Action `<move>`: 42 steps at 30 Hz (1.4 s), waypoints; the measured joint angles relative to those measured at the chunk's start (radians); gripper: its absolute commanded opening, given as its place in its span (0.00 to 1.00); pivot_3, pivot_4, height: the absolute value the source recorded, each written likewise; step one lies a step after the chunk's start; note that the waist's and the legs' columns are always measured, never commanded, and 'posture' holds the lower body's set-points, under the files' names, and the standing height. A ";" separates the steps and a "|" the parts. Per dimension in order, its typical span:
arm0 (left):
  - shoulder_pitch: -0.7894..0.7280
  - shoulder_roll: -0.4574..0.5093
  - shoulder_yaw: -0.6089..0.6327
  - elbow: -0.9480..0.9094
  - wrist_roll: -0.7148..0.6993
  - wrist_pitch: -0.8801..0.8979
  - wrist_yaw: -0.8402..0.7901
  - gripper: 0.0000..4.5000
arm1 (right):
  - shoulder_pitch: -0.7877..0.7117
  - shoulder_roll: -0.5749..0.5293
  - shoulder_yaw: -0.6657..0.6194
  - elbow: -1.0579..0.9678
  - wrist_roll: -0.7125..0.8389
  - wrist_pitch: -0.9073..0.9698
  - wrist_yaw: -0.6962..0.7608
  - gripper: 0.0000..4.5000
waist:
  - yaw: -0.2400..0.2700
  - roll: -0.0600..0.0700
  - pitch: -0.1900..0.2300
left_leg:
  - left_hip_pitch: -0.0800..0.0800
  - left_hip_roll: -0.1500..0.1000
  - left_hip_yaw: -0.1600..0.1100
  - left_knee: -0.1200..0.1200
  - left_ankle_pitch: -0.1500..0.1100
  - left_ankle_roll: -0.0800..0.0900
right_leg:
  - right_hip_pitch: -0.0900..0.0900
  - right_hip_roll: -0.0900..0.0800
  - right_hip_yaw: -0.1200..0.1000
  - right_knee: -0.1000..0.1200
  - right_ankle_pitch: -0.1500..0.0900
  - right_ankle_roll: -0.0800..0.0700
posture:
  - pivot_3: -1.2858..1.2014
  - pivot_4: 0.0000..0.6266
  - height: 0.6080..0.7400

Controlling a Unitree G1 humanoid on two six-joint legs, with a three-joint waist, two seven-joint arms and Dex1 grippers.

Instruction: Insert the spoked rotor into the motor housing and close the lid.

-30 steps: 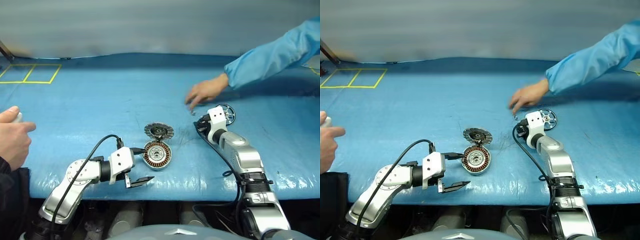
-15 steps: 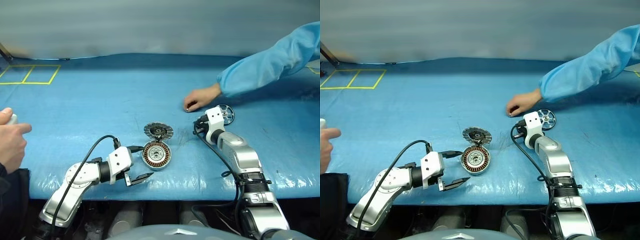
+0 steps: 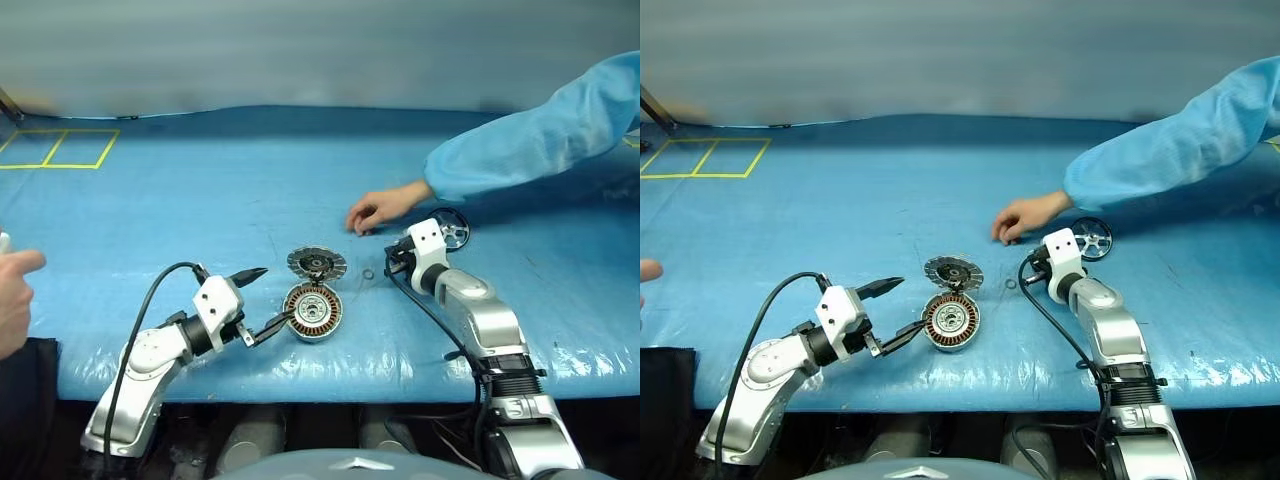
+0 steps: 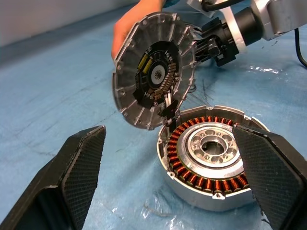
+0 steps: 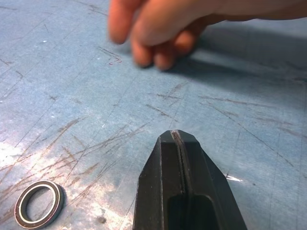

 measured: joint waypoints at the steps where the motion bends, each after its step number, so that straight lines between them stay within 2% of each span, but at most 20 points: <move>1: 0.005 0.002 0.004 -0.001 -0.005 0.002 0.001 1.00 | 0.002 -0.004 0.002 -0.004 0.000 0.002 0.002 0.08 | 0.001 0.000 0.000 | 0.000 0.000 0.000 0.000 0.000 0.000 | 0.000 0.000 0.000 0.000 0.000 0.000 | 0.52 0.24 1.00; 5: 0.046 0.002 0.038 -0.005 -0.035 0.027 0.015 1.00 | 0.029 -0.016 0.007 -0.038 0.000 0.005 0.006 0.34 | 0.001 0.000 0.000 | 0.000 0.000 0.000 -0.001 0.000 0.000 | 0.000 0.000 0.000 -0.001 0.000 -0.001 | 0.52 0.24 1.00; 11: 0.063 0.004 0.065 -0.034 -0.102 0.069 0.010 1.00 | 0.127 -0.017 -0.009 -0.150 0.060 -0.001 0.063 0.34 | 0.004 -0.001 0.000 | -0.001 0.000 0.000 -0.001 -0.001 -0.001 | 0.000 -0.001 0.000 -0.001 -0.003 0.000 | 0.52 0.24 1.00; 19: 0.056 0.005 0.075 -0.040 -0.116 0.081 0.010 1.00 | 0.252 -0.022 0.003 -0.317 0.165 -0.019 0.172 0.34 | 0.002 -0.001 0.001 | -0.001 0.002 0.002 -0.002 -0.003 -0.004 | 0.000 -0.001 0.000 -0.001 -0.005 -0.003 | 0.52 0.24 1.00; 27: 0.025 -0.005 0.048 -0.036 -0.104 0.081 0.010 1.00 | 0.218 -0.017 0.118 -0.262 0.089 -0.045 0.142 0.34 | 0.003 -0.002 0.001 | -0.001 0.002 0.003 -0.002 -0.003 -0.004 | -0.001 -0.001 0.000 -0.001 -0.005 -0.003 | 0.52 0.24 1.00; 33: 0.027 -0.006 0.049 -0.035 -0.102 0.079 0.012 1.00 | 0.193 -0.008 0.129 -0.225 0.076 -0.062 0.132 0.34 | 0.004 -0.002 0.001 | -0.001 0.002 0.003 -0.002 -0.003 -0.004 | -0.001 -0.001 0.000 -0.001 -0.005 -0.003 | 0.52 0.24 1.00; 36: 0.035 -0.006 0.051 -0.035 -0.102 0.076 0.012 1.00 | 0.193 -0.011 0.129 -0.223 0.076 -0.072 0.136 0.47 | 0.004 -0.002 0.001 | -0.001 0.002 0.003 -0.003 -0.003 -0.004 | -0.001 -0.001 0.000 -0.001 -0.005 -0.003 | 0.52 0.24 1.00; 42: 0.044 -0.006 0.053 -0.035 -0.101 0.063 0.020 1.00 | 0.206 -0.021 0.135 -0.239 0.081 -0.113 0.167 0.47 | 0.004 -0.002 0.001 | -0.001 0.002 0.003 -0.003 -0.003 -0.004 | -0.001 -0.001 0.000 -0.001 -0.005 -0.003 | 0.52 0.24 1.00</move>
